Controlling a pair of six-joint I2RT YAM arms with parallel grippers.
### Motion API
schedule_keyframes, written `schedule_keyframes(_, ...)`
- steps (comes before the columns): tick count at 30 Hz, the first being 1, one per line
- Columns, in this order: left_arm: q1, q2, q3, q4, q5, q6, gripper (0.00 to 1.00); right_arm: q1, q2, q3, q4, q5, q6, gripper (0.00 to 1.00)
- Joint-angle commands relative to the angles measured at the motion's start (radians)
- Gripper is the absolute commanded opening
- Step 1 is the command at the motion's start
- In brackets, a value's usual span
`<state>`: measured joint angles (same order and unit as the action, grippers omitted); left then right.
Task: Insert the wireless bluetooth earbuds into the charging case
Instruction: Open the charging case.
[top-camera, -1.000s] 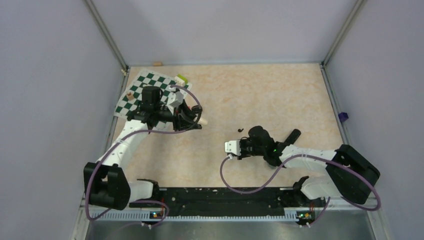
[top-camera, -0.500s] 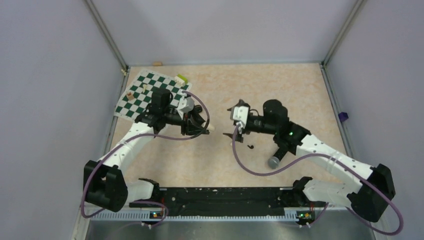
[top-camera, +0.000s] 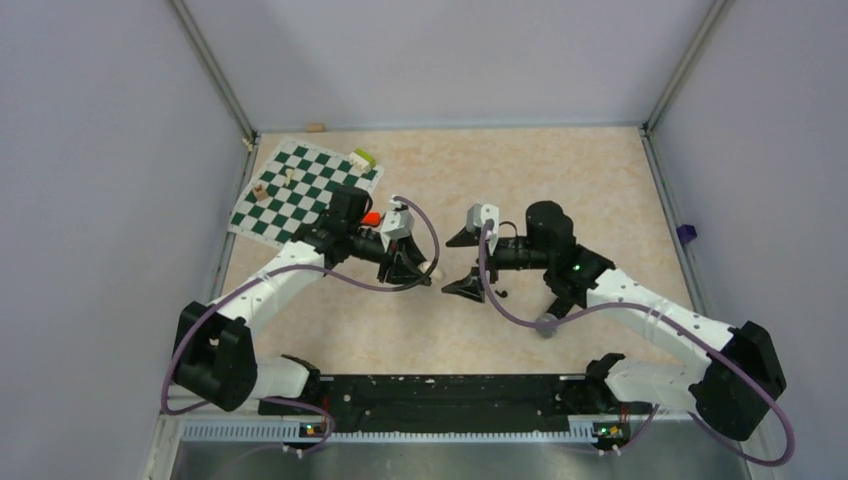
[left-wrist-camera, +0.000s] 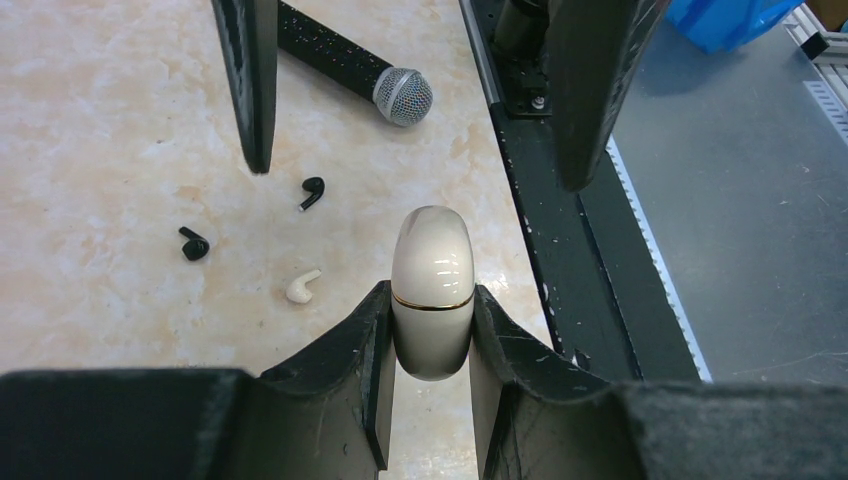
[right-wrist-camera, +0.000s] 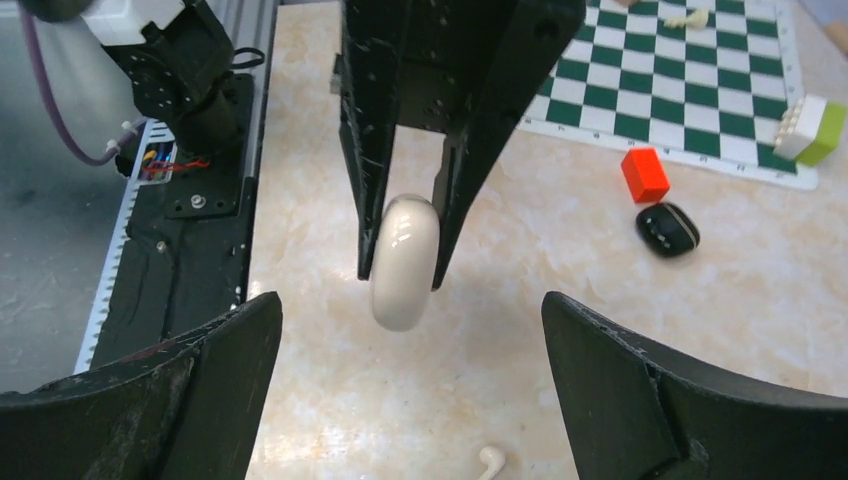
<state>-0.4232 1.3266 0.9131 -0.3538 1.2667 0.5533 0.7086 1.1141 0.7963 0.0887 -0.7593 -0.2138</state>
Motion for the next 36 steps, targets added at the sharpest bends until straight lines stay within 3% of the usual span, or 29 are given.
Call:
schedule_keyframes(1, -0.002, -0.031, 0.036, -0.005, 0.018, 0.024, 0.00, -0.003, 0.025, -0.011, 0.122, 0.055, 0.068, 0.99)
schedule_keyframes(9, -0.018, -0.037, 0.029, -0.004, 0.044, 0.023, 0.00, -0.004, 0.043, -0.017, 0.183, 0.254, 0.103, 0.99)
schedule_keyframes(14, -0.018, -0.038, 0.027, -0.005, 0.050, 0.026, 0.00, 0.000, 0.063, -0.011, 0.158, 0.091, 0.115, 0.99)
schedule_keyframes(17, -0.020, -0.037, 0.027, -0.005, 0.050, 0.028, 0.00, 0.017, 0.085, -0.004, 0.126, 0.076, 0.081, 0.99)
schedule_keyframes(27, -0.020, -0.049, 0.018, -0.006, 0.056, 0.037, 0.00, 0.023, 0.078, 0.002, 0.142, 0.366, 0.026, 0.99)
schedule_keyframes(36, -0.019, -0.056, 0.020, -0.028, 0.060, 0.066, 0.00, -0.059, -0.054, 0.038, 0.105, 0.314, 0.037, 0.99)
